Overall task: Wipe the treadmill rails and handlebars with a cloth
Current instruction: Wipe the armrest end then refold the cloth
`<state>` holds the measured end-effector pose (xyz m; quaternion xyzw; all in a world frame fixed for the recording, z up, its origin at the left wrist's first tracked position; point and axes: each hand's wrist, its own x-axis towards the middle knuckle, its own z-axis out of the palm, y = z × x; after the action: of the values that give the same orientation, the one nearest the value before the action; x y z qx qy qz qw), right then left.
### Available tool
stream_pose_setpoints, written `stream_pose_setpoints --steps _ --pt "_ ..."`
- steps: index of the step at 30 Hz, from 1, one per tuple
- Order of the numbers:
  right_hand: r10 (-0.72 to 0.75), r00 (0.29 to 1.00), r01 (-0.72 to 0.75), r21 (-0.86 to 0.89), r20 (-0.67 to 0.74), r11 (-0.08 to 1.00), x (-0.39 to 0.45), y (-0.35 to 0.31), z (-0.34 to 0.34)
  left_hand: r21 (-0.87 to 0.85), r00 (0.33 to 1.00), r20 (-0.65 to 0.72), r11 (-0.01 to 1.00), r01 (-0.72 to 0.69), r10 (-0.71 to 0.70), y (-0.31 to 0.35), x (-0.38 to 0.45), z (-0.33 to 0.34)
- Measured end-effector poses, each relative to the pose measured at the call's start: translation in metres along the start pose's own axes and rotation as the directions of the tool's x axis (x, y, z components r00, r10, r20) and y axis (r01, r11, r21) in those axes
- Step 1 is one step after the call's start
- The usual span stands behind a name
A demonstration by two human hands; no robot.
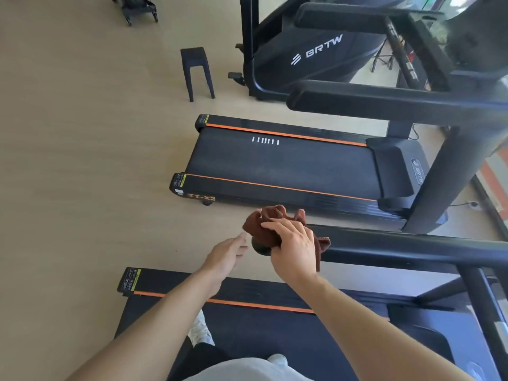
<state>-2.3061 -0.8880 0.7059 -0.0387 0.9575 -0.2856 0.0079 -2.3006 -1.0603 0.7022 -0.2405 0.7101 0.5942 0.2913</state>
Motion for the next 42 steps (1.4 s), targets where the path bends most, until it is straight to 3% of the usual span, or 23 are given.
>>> stream_pose_setpoints --steps 3,5,7,10,13,17,21,25,32,35,42 --pt "0.062 0.997 -0.067 0.16 0.035 0.985 0.009 -0.036 0.015 -0.211 0.989 0.118 0.971 0.11 -0.087 0.006 0.011 -0.021" --pt "0.069 0.991 -0.103 0.313 0.118 0.944 0.016 -0.066 0.028 -0.424 0.984 0.155 0.894 0.145 -0.086 0.009 0.019 -0.042" --pt "0.046 0.982 -0.113 0.376 0.183 0.92 0.024 -0.093 0.041 -0.594 0.992 0.106 0.796 0.117 -0.067 0.013 0.03 -0.068" --pt "-0.016 0.966 -0.094 0.408 0.257 0.908 0.037 -0.121 0.059 -0.647 0.999 0.017 0.761 0.046 -0.046 0.024 0.045 -0.116" --pt "0.011 0.96 -0.156 0.498 0.281 0.853 0.053 -0.138 0.068 -0.554 0.999 -0.021 0.832 -0.038 0.031 0.038 0.055 -0.156" --pt "0.25 0.949 -0.315 0.634 0.193 0.707 0.086 -0.155 0.072 -0.429 0.991 0.013 0.896 -0.113 0.131 0.052 0.068 -0.18" --pt "0.312 0.907 -0.42 0.602 0.282 0.679 0.128 -0.154 0.073 -0.275 0.968 0.05 0.936 -0.221 0.244 0.066 0.085 -0.183" --pt "0.307 0.905 -0.424 0.566 0.295 0.708 0.171 -0.143 0.072 -0.104 0.951 0.077 0.951 -0.29 0.298 0.082 0.107 -0.183" --pt "0.307 0.915 -0.402 0.58 0.26 0.708 0.235 -0.124 0.063 0.055 0.935 0.031 0.934 -0.354 0.353 0.144 0.151 -0.186" --pt "0.293 0.922 -0.387 0.593 0.253 0.707 0.255 -0.122 0.049 -0.076 0.941 0.083 0.943 -0.323 0.329 0.18 0.163 -0.18" --pt "0.294 0.933 -0.349 0.716 0.206 0.604 0.296 -0.106 0.006 0.342 0.867 0.178 0.797 -0.497 0.464 0.239 0.201 -0.169"
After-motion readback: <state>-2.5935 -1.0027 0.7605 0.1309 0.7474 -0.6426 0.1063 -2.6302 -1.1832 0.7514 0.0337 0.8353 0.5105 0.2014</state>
